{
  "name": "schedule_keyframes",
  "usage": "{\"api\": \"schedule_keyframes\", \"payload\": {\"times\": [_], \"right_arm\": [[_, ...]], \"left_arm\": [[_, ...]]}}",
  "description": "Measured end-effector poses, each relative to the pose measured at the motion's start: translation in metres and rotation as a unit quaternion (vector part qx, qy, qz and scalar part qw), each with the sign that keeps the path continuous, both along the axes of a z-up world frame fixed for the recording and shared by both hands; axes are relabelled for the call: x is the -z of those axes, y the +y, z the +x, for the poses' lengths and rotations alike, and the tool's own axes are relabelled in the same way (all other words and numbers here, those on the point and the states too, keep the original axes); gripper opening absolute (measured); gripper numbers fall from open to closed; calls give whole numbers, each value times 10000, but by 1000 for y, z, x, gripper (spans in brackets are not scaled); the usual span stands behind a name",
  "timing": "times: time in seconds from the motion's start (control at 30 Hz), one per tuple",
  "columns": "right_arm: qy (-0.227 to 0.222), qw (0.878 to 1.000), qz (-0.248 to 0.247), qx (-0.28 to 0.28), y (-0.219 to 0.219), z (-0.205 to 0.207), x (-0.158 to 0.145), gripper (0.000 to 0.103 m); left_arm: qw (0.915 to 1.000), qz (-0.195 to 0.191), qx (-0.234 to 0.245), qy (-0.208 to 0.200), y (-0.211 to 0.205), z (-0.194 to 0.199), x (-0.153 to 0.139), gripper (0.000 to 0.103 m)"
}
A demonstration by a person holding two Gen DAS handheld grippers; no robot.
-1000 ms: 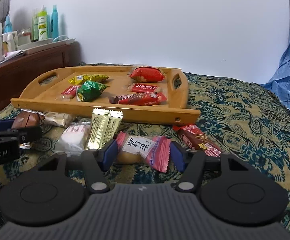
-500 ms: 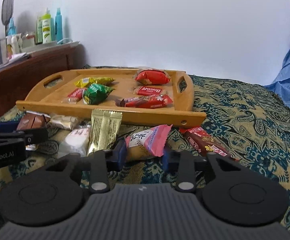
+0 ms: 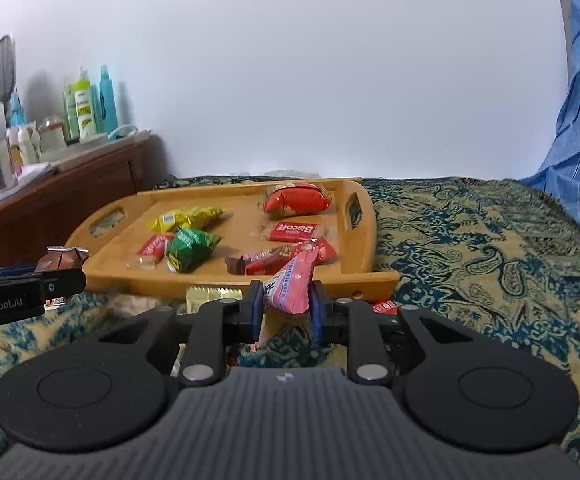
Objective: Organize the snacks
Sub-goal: 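Lift both packets and carry them over the wooden tray, then lower both packets onto the tray beside the Biscoff packets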
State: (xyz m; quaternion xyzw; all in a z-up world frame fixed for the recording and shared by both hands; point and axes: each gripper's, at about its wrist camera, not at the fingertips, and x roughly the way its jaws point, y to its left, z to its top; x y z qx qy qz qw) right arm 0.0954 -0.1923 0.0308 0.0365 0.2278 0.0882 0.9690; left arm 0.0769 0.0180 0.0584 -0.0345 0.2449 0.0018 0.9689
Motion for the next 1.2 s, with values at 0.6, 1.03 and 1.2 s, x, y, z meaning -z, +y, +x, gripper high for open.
{"api": "schedule_keyframes", "payload": {"times": [0.6,1.03,1.2], "right_arm": [[-132,9988,445,-132,18,57,-63,27],[84,9953,958,-87,38,119,-48,27],[220,9945,1019,-138,43,133,-33,27]], "left_arm": [[9995,-295,-79,127,40,69,-25,42],[9985,-304,-18,463,48,125,-10,42],[9982,-194,36,560,43,136,-2,42]]}}
